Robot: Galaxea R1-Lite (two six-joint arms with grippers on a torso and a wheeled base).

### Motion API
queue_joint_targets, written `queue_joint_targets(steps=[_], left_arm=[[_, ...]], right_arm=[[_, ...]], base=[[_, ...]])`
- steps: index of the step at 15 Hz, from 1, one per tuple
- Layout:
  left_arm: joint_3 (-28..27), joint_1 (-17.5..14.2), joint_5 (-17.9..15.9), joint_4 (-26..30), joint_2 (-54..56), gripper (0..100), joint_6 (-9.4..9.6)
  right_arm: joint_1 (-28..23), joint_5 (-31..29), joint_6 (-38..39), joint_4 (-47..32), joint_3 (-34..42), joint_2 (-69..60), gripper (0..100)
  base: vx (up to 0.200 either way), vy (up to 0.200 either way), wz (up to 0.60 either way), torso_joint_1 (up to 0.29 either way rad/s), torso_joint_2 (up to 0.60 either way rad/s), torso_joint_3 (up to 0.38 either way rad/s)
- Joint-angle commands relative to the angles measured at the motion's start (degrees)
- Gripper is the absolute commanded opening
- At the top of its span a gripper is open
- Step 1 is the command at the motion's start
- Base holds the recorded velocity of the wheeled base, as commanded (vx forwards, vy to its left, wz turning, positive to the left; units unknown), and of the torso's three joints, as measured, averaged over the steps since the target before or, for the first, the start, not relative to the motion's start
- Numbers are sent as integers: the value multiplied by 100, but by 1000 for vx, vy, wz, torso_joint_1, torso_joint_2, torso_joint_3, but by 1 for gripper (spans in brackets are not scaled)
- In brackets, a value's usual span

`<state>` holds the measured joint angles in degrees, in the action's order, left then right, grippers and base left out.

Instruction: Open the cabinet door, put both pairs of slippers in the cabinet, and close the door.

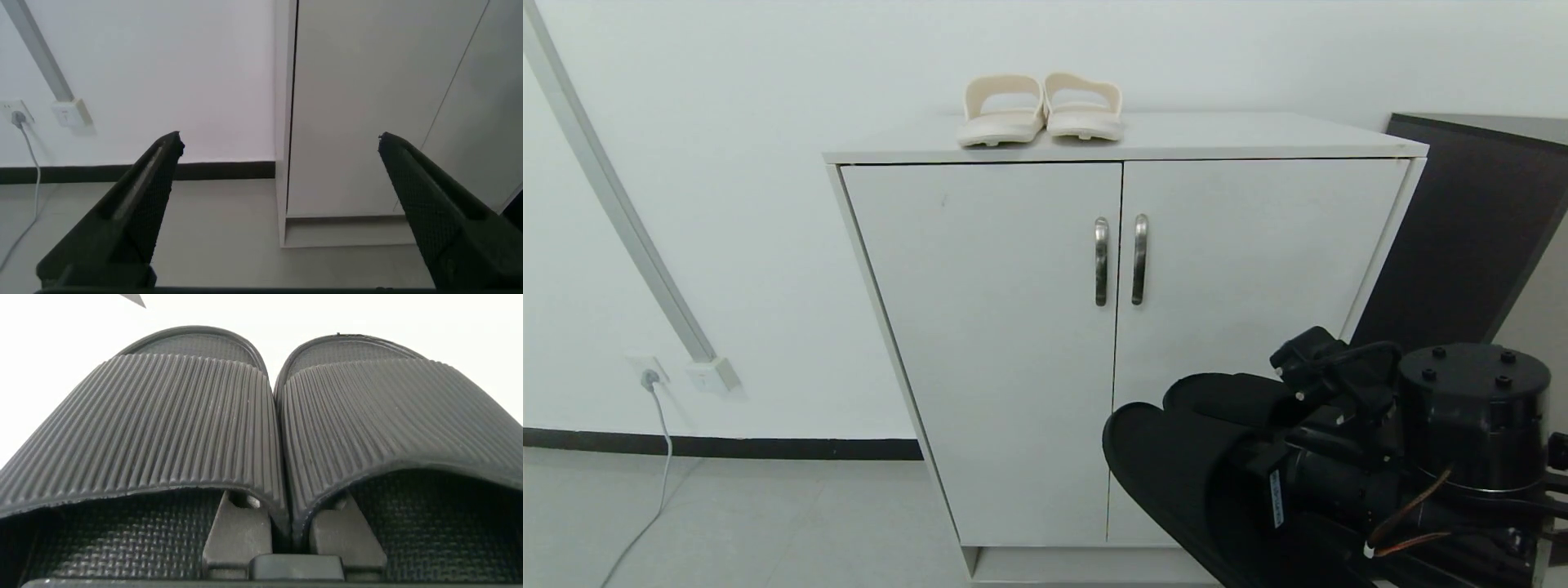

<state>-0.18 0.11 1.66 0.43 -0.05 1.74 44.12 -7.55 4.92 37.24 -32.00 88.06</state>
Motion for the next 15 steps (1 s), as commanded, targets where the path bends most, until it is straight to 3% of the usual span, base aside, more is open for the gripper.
queue_joint_targets(steps=[1,5,8,9,10,12,14,15], left_arm=[[1,-2,1,1,-4,100,-16],[1,7,-8,19,-39,100,-16],[-52,24,-8,-25,-689,100,168],[-421,51,-34,-201,-1085,100,28],[-984,59,-192,-306,-1445,100,-271],[-1458,59,-799,-333,-2157,100,-315],[-1696,59,-2082,-632,-3133,100,-403],[-1713,59,-2328,-781,-3300,100,-403]], right_arm=[[0,-1,0,2,1,18,0],[0,-10,0,2,10,18,0],[0,8,0,2,45,0,0],[0,8,8,2,62,0,0],[-8,8,8,11,62,-9,0],[0,8,0,11,45,-9,0],[0,16,8,11,71,-17,0],[0,16,8,11,71,-17,0]], base=[[0,0,0,0,0,0],[0,0,0,0,0,0],[0,0,0,0,0,0],[0,0,0,0,0,0],[0,0,0,0,0,0],[0,0,0,0,0,0],[0,0,0,0,0,0],[0,0,0,0,0,0]])
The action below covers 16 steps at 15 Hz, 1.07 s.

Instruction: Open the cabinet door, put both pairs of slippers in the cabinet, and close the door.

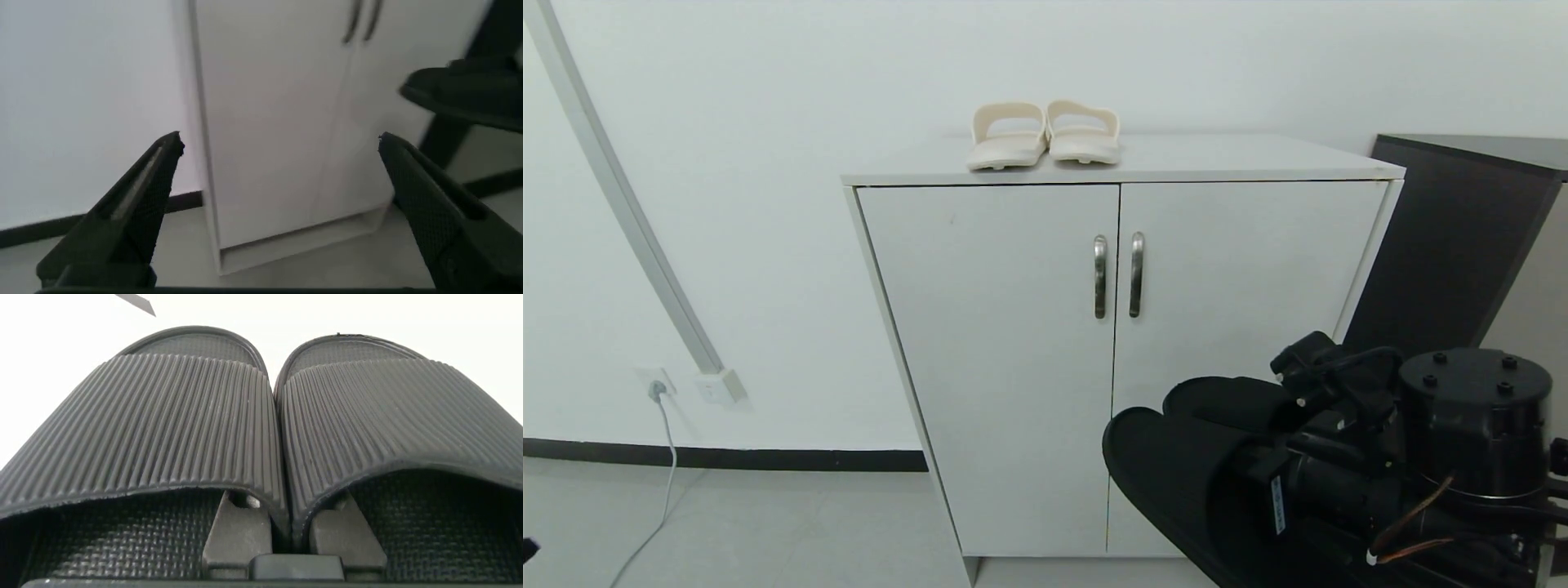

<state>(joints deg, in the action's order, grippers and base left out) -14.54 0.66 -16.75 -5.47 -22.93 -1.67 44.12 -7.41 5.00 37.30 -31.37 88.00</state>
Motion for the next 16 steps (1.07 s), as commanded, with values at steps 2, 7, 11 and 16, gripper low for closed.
queue_joint_targets(steps=[2,7,11,16], left_arm=[[-356,31,-874,-929,-1899,100,-62],[-1209,1270,-478,-1334,-3235,100,-79],[-2237,2615,198,-1342,-4149,100,-334],[-3476,3107,154,-1342,-5283,100,-712]], right_arm=[[0,3,1,5,-1,-29,0],[44,12,1,14,17,-55,0],[44,12,10,40,25,-82,0],[27,3,10,40,60,-82,0]], base=[[0,0,0,0,0,0],[0,0,0,3,155,54],[0,0,0,0,0,0],[0,0,0,0,0,0]])
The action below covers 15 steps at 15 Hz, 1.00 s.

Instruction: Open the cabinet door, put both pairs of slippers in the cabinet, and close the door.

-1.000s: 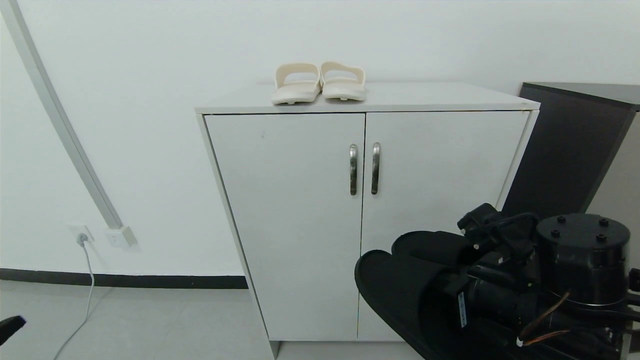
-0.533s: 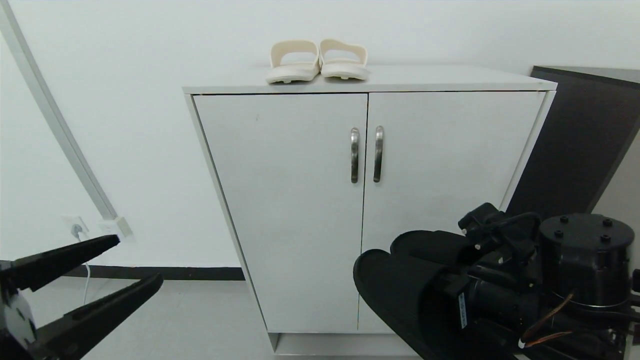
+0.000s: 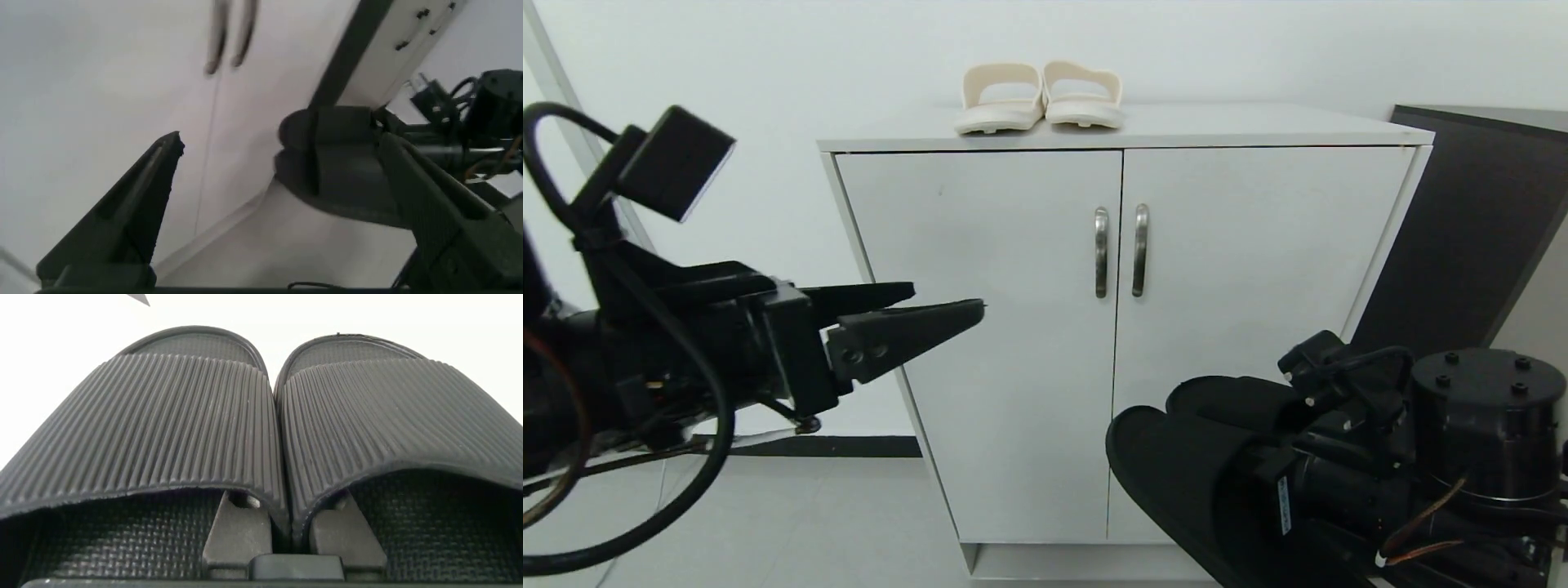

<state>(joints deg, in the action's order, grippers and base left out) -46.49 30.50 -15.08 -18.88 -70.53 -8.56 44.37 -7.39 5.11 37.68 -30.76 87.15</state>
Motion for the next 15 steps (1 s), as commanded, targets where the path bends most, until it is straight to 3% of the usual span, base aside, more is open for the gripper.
queue_joint_targets(steps=[1,3,5,7,12,15], left_arm=[[-527,263,-13,-116,-839,100,3],[-791,501,-65,-494,-1208,100,-23],[-1090,536,-426,-511,-1569,100,-49],[-1345,536,-637,-529,-1929,100,-199],[-2188,545,-1287,-704,-2729,100,-823],[-2830,536,-1278,-696,-3282,100,-893]], right_arm=[[-8,0,-1,2,-27,30,0],[-69,18,-1,2,-53,30,0],[-104,211,-1,11,-62,30,0],[-122,229,-1,2,-62,30,0],[-131,247,-10,11,-71,21,0],[-122,247,-10,11,-80,21,0]], base=[[0,0,0,0,0,0],[0,0,0,0,0,0],[0,0,0,0,0,0],[0,0,0,0,0,0],[0,0,0,0,0,0],[0,0,0,0,0,0]])
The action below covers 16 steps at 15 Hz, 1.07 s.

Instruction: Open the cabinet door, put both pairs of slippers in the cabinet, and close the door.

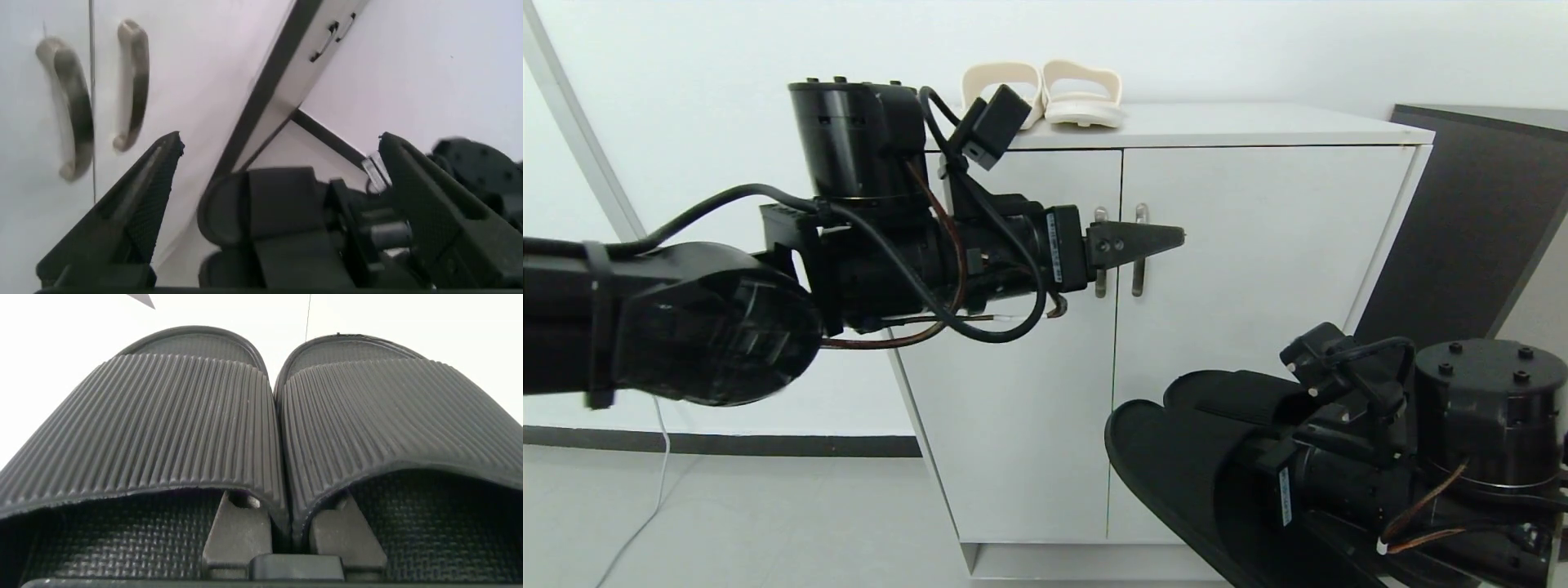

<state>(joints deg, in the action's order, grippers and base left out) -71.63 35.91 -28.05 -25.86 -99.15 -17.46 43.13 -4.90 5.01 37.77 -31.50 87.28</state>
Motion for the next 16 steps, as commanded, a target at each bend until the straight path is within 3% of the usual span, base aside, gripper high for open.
queue_joint_targets(steps=[1,4,16], left_arm=[[-431,-5,37,2,-536,100,-3],[-756,-58,265,-7,-843,100,32],[-1793,-199,318,336,-1678,100,32]], right_arm=[[2,-2,0,3,-5,8,0],[2,-2,0,3,-5,8,0],[29,-2,0,-6,4,25,0]], base=[[0,0,0,0,0,0],[0,0,0,0,0,0],[0,0,0,0,0,0]])
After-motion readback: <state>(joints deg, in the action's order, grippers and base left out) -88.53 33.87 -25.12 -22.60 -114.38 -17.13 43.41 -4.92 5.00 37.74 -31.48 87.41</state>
